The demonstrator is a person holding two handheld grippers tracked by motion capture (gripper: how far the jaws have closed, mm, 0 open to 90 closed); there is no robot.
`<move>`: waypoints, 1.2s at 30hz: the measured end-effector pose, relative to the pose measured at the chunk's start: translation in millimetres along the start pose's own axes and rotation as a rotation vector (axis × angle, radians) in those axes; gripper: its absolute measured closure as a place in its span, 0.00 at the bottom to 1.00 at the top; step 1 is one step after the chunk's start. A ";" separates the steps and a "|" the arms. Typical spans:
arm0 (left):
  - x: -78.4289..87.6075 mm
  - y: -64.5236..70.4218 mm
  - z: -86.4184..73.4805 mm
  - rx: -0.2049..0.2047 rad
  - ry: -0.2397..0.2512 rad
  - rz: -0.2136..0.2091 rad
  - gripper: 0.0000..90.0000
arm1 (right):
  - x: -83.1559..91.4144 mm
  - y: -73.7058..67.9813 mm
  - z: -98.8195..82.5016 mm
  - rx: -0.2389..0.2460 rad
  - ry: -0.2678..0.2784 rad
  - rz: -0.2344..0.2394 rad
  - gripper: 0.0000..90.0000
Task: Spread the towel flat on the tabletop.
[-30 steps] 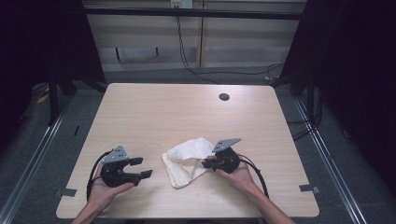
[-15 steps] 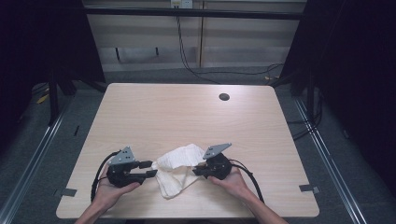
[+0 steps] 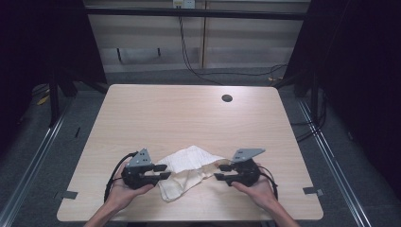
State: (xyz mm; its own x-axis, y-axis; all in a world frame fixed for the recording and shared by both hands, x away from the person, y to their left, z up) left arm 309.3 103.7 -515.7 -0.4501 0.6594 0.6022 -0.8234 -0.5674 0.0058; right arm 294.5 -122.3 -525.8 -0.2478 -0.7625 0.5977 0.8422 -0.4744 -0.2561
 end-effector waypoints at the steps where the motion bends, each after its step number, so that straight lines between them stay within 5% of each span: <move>1: -2.3 -1.7 2.1 -0.006 -0.004 0.000 0.70 | 8.4 6.8 -2.3 -0.018 0.012 -0.020 0.68; 2: -4.5 -5.1 6.5 0.006 0.005 -0.001 0.70 | 21.9 21.1 -7.4 -0.034 0.015 -0.065 0.67; 6: -5.0 -10.3 3.6 0.029 0.003 -0.002 0.69 | 32.3 39.5 -10.4 -0.059 0.038 -0.104 0.65; 10: -2.7 -13.6 -2.0 0.043 0.006 0.008 0.68 | 22.2 56.5 -19.7 -0.074 0.037 -0.114 0.62; 21: -3.9 -8.7 -10.3 0.020 -0.013 -0.014 0.64 | 6.1 66.0 -25.5 -0.088 0.026 -0.106 0.62; 25: 11.7 -15.6 -16.5 0.036 0.004 0.007 0.63 | 3.3 62.5 -25.0 -0.099 0.030 -0.063 0.85; 29: 12.9 -23.9 -16.2 0.056 0.018 0.028 0.62 | 9.7 54.3 -11.4 -0.096 0.073 -0.028 0.96; 36: -2.4 -10.6 -11.8 0.016 -0.002 -0.017 0.70 | 23.1 43.8 10.8 -0.060 0.114 -0.026 0.97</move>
State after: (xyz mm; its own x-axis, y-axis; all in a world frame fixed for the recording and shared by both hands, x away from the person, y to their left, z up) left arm 315.1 114.0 -526.7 -0.4354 0.6679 0.6036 -0.8253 -0.5639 0.0285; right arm 330.8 -156.0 -515.0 -0.3253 -0.7930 0.5151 0.8055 -0.5177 -0.2883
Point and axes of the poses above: each handheld gripper's, and its own axes: x roughly backward along the jaws, z roughly out of its top, y roughly to its right, the point moved 9 cm from there along -x, roughly forward along the jaws, and after that the axes turned 10 degrees about z, right-handed, at the moved point
